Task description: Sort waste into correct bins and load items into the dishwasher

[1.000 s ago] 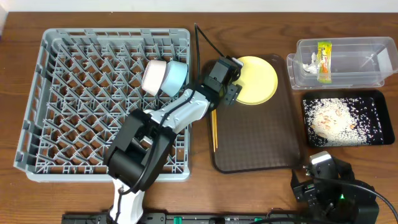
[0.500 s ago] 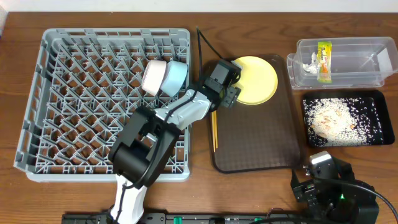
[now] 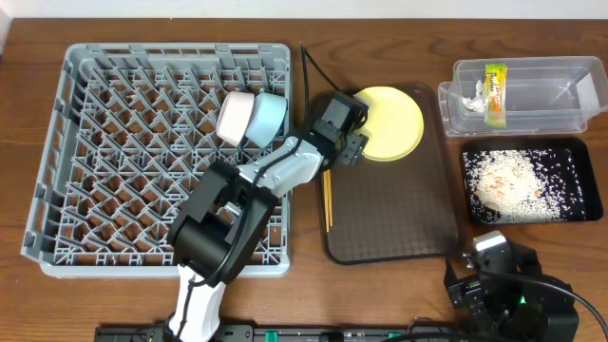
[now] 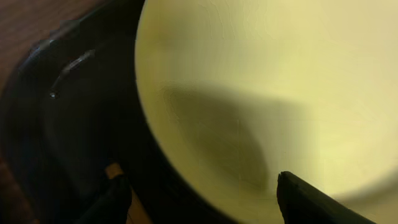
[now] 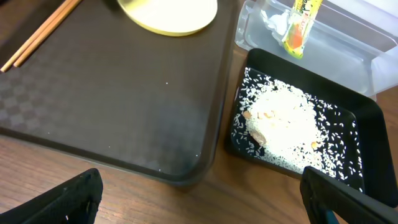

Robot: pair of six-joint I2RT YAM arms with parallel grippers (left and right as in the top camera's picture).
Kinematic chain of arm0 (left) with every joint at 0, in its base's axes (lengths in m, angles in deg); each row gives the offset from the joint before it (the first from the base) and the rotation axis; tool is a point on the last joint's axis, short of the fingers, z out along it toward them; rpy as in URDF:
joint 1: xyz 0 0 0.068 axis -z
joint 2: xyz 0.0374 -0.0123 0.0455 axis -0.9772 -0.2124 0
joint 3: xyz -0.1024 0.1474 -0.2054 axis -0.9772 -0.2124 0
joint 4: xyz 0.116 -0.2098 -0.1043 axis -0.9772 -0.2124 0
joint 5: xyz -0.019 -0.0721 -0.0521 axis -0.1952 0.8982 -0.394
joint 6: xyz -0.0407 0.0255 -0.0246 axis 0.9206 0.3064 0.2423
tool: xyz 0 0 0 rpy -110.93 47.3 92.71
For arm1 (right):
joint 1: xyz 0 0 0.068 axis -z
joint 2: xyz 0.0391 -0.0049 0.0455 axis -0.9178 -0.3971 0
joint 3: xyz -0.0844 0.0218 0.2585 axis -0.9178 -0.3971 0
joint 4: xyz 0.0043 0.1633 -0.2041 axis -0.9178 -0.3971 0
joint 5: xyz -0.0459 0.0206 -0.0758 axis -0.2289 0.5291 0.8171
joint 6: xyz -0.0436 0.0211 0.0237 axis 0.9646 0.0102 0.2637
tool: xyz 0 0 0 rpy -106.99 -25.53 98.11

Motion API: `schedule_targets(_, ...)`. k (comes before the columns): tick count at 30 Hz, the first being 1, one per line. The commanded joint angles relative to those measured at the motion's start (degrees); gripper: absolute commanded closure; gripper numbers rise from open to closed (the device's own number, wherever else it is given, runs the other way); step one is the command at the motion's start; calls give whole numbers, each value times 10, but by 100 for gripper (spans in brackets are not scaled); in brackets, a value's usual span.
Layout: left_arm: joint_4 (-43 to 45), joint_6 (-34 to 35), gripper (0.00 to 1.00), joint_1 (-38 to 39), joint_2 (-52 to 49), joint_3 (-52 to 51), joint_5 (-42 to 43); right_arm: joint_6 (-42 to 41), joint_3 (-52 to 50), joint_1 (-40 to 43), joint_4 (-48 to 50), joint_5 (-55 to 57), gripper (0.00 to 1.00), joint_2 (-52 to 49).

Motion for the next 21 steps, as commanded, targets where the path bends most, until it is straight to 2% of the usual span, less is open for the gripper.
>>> schedule_targets(1, -14, 3, 25, 0, -19, 11, 5, 4, 0, 4, -2, -5, 1, 0)
schedule_targets(21, -88, -5, 25, -1, -4, 12, 3, 4, 0, 4, -2, -5, 1, 0)
